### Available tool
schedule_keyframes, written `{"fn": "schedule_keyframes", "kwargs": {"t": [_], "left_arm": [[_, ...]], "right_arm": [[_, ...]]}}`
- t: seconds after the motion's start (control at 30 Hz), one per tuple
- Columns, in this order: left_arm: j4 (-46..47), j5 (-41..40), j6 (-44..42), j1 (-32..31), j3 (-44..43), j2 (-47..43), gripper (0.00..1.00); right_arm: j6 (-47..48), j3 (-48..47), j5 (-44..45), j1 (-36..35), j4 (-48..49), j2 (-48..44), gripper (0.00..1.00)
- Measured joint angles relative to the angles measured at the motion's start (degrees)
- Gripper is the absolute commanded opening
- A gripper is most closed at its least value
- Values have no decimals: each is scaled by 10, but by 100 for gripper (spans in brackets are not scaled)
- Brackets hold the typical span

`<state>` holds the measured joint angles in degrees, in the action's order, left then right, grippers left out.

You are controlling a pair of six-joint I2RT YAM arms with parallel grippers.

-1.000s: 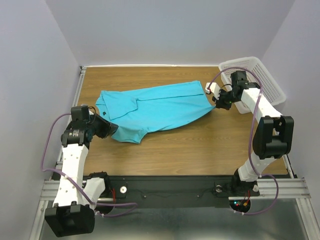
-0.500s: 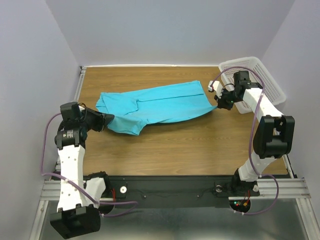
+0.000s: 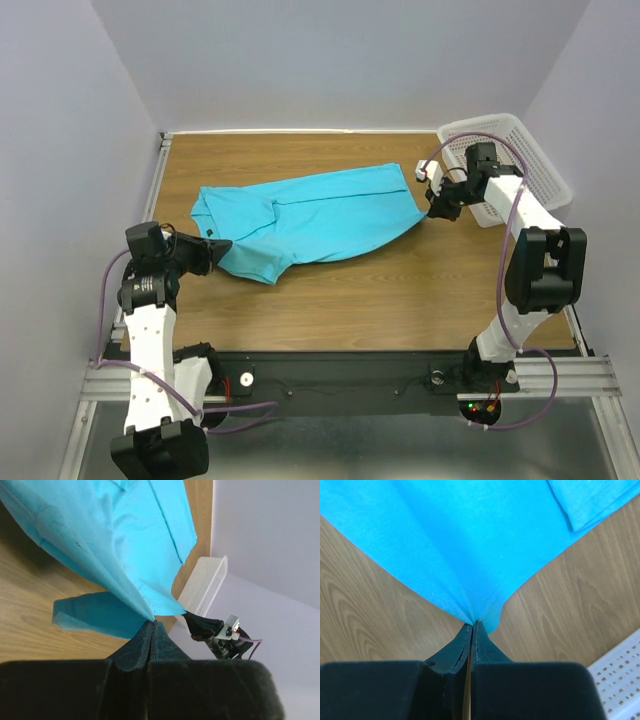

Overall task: Fold and stack the t-shirts
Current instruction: Fold the tshirt

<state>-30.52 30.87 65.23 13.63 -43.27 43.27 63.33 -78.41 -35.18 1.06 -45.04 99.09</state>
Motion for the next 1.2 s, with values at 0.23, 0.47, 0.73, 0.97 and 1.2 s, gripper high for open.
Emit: {"fn": "schedule_keyframes", "kwargs": {"t": [0.23, 0.47, 0.73, 0.97, 1.2], "left_arm": [[8, 0, 20, 0, 43, -7, 0], [12, -31, 45, 0, 66, -19, 0], [30, -74, 86, 4, 101, -24, 0], [48, -97, 101, 3, 101, -9, 0], [71, -106, 117, 4, 101, 9, 0]], "right_arm": [[-8, -11, -13, 0, 2, 38, 1], [-21, -27, 5, 0, 6, 77, 1], [-43, -61, 11, 0, 8, 108, 1], [-58, -78, 11, 0, 20, 117, 1], [-69, -78, 8, 0, 22, 127, 1]]}}
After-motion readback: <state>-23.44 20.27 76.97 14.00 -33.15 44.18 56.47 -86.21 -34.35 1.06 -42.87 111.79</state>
